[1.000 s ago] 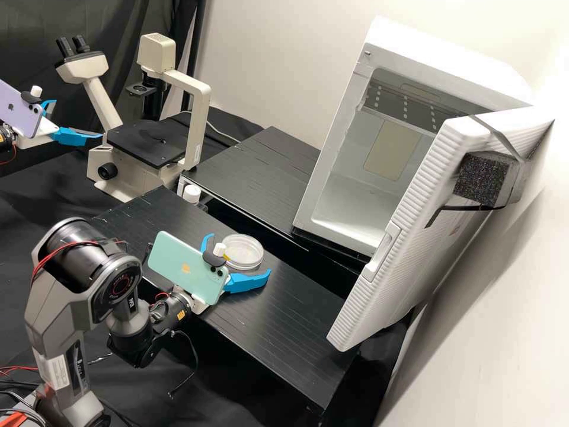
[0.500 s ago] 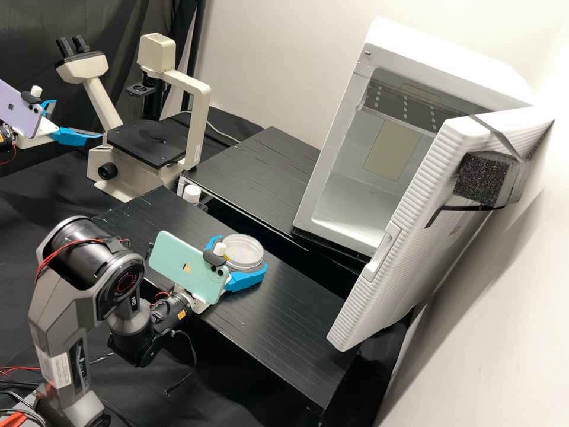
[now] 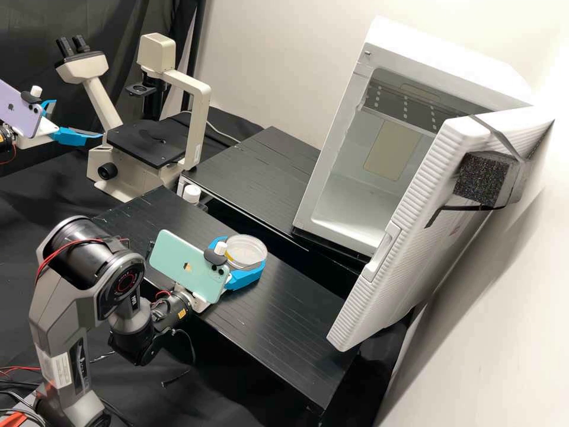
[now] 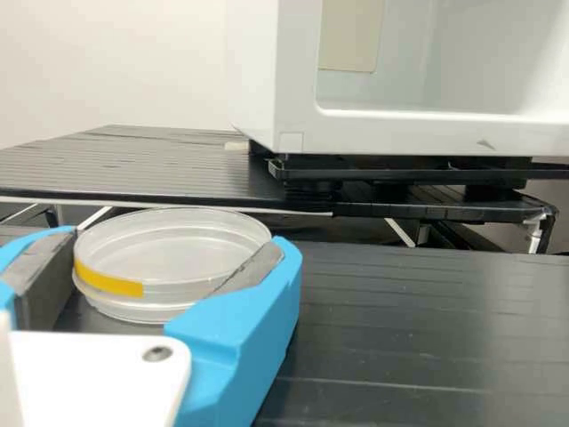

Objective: Return the petri dish to the incubator.

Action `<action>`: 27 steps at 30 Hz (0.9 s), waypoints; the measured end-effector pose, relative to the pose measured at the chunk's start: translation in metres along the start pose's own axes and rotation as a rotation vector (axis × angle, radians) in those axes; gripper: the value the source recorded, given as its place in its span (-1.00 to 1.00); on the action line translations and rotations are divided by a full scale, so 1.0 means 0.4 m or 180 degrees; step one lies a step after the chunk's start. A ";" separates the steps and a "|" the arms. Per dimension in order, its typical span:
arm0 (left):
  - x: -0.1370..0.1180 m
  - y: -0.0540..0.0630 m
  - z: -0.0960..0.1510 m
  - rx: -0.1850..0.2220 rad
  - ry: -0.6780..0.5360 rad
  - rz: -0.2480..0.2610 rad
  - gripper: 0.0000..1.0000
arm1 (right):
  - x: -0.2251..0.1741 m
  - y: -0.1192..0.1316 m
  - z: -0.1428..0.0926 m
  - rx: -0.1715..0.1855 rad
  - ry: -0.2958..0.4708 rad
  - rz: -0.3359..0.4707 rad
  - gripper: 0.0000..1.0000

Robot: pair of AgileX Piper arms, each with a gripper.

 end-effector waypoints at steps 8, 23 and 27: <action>0.000 0.000 0.000 0.0000 0.0000 0.0000 1.00 | -0.001 0.005 0.002 -0.0005 -0.0014 0.0017 -1.00; 0.000 0.000 0.000 0.0000 0.0000 0.0000 1.00 | 0.019 0.187 0.045 0.0038 -0.0132 0.0757 -1.00; 0.000 0.000 0.000 0.0000 0.0000 0.0000 1.00 | 0.058 0.242 0.045 -0.0013 -0.0076 0.0995 -1.00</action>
